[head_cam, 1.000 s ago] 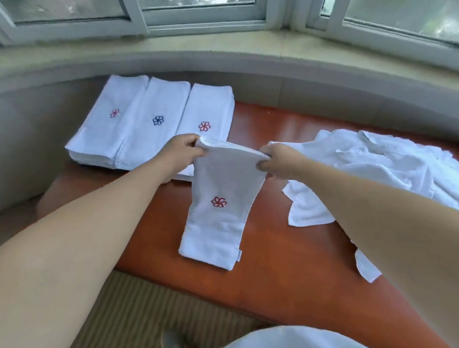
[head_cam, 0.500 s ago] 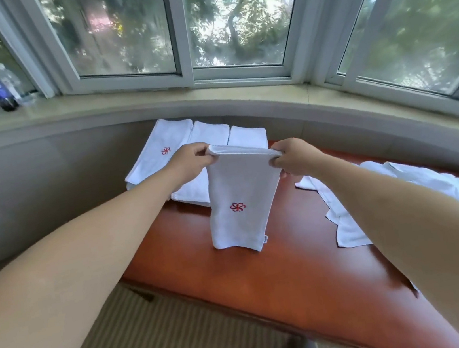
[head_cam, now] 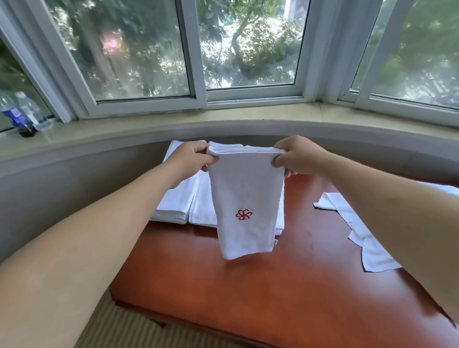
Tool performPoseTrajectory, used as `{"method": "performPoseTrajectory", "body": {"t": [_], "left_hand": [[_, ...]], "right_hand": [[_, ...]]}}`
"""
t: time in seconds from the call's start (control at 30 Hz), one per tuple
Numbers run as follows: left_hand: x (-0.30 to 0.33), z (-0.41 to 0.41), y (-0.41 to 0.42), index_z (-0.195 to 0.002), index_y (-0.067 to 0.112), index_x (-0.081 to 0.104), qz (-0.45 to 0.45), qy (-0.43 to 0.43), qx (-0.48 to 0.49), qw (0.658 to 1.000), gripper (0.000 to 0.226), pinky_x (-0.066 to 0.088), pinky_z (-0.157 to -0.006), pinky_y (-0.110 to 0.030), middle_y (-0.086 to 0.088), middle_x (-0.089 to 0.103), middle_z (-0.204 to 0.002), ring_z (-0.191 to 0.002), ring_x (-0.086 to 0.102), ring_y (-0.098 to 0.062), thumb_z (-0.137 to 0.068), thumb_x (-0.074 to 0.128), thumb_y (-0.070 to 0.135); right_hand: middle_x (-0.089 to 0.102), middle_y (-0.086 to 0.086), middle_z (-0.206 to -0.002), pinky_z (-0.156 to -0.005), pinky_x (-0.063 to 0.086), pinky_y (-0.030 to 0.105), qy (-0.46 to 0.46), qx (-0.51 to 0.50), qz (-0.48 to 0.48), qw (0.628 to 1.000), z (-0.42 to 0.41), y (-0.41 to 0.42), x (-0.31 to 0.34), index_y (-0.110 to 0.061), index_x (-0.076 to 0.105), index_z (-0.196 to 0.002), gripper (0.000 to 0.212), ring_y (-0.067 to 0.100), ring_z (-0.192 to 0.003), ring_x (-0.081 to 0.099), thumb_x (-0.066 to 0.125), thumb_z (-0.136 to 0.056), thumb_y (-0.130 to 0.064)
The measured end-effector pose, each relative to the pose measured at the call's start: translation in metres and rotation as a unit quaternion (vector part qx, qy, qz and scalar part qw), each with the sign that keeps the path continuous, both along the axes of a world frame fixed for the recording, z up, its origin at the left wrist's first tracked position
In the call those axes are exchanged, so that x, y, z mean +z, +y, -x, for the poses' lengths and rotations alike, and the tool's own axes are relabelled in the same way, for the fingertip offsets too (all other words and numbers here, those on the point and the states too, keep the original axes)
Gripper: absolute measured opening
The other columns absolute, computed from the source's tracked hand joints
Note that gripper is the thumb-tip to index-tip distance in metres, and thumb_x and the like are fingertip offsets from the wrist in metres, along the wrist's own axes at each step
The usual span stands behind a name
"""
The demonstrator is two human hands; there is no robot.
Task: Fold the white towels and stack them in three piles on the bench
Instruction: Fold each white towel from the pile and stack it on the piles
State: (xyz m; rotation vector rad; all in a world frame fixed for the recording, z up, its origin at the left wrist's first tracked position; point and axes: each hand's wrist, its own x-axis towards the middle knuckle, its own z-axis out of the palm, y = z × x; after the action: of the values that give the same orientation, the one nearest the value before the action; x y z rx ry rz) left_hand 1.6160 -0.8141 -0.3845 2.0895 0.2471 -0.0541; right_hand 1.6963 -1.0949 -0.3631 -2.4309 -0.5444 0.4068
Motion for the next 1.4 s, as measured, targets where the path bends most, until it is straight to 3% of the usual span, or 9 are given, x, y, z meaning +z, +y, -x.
{"method": "performPoseTrajectory", "body": {"t": [0.17,0.4,0.63,0.83,0.97,1.07,1.2,1.3,1.4], "left_hand": [[0.008,-0.013,0.034,-0.104,0.003,0.071,-0.021,0.012,0.02,1.0,0.023,0.041,-0.064,-0.026,-0.004,0.065,-0.085,-0.062,0.057,-0.007,-0.091,0.072,0.022],[0.012,-0.032,0.074,-0.085,0.017,0.069,-0.017,0.004,0.058,0.998,0.009,0.039,-0.064,-0.025,0.016,0.061,-0.062,-0.059,0.057,-0.001,-0.092,0.073,0.023],[0.006,-0.073,0.096,-0.11,0.019,0.073,0.007,-0.006,0.07,0.998,0.015,0.042,-0.068,-0.025,0.007,0.069,-0.091,-0.074,0.061,-0.005,-0.097,0.068,0.023],[-0.017,-0.137,0.116,-0.099,0.029,0.073,0.024,-0.013,0.049,0.998,0.012,0.045,-0.061,-0.012,0.015,0.067,-0.079,-0.063,0.057,0.0,-0.099,0.064,0.022],[-0.038,-0.19,0.133,-0.099,0.033,0.071,0.03,0.009,0.029,0.999,0.011,0.048,-0.072,-0.025,0.007,0.072,-0.094,-0.077,0.062,-0.01,-0.099,0.064,0.025],[-0.058,-0.235,0.149,-0.105,0.027,0.072,0.041,0.031,0.024,0.998,0.01,0.047,-0.073,-0.027,0.002,0.071,-0.097,-0.076,0.062,-0.009,-0.1,0.063,0.025],[-0.093,-0.295,0.167,-0.113,0.014,0.071,0.058,0.063,0.021,0.996,0.018,0.047,-0.071,-0.024,0.001,0.065,-0.093,-0.073,0.059,-0.011,-0.1,0.062,0.023],[-0.122,-0.333,0.175,-0.116,0.003,0.067,0.068,0.09,0.015,0.994,0.024,0.046,-0.069,-0.024,-0.003,0.063,-0.095,-0.076,0.057,-0.015,-0.1,0.061,0.021],[-0.158,-0.366,0.183,-0.113,-0.001,0.065,0.062,0.116,0.017,0.991,0.025,0.046,-0.068,-0.027,-0.005,0.062,-0.092,-0.074,0.057,-0.017,-0.099,0.062,0.02]], "right_hand": [[0.064,0.002,-0.052,-0.054,0.047,0.025,0.025,0.034,-0.018,0.999,-0.031,0.036,-0.002,-0.007,0.068,-0.079,0.006,0.015,-0.049,0.061,0.068,-0.079,-0.014],[0.066,0.005,-0.054,-0.051,0.045,0.025,0.049,0.064,-0.034,0.996,-0.059,0.082,-0.005,-0.004,0.069,-0.081,0.019,0.015,-0.048,0.057,0.066,-0.072,-0.02],[0.067,0.003,-0.056,-0.058,0.046,0.027,0.052,0.023,-0.058,0.997,-0.096,0.113,-0.018,-0.012,0.072,-0.081,0.02,0.013,-0.049,0.061,0.062,-0.069,-0.024],[0.071,0.0,-0.064,-0.068,0.054,0.029,0.016,-0.022,-0.042,0.999,-0.132,0.138,-0.041,-0.018,0.07,-0.086,0.013,0.012,-0.061,0.07,0.058,-0.082,-0.02],[0.071,0.0,-0.068,-0.06,0.051,0.023,-0.003,-0.076,-0.031,0.997,-0.164,0.157,-0.059,-0.016,0.067,-0.086,0.016,0.011,-0.06,0.07,0.051,-0.085,-0.017],[0.07,-0.002,-0.068,-0.056,0.047,0.022,-0.016,-0.111,-0.008,0.994,-0.197,0.174,-0.074,-0.016,0.068,-0.086,0.019,0.011,-0.062,0.07,0.049,-0.084,-0.017],[0.066,0.004,-0.075,-0.064,0.05,0.034,-0.047,-0.159,0.021,0.986,-0.245,0.195,-0.107,-0.011,0.063,-0.085,0.015,0.03,-0.078,0.062,0.05,-0.084,-0.017],[0.062,-0.002,-0.082,-0.062,0.038,0.032,-0.04,-0.199,0.024,0.979,-0.278,0.207,-0.139,-0.019,0.066,-0.094,0.019,0.027,-0.082,0.056,0.048,-0.085,-0.02],[0.063,-0.004,-0.087,-0.064,0.039,0.03,-0.017,-0.214,0.02,0.976,-0.308,0.216,-0.177,-0.022,0.066,-0.102,0.025,0.024,-0.085,0.058,0.047,-0.087,-0.021]]}}
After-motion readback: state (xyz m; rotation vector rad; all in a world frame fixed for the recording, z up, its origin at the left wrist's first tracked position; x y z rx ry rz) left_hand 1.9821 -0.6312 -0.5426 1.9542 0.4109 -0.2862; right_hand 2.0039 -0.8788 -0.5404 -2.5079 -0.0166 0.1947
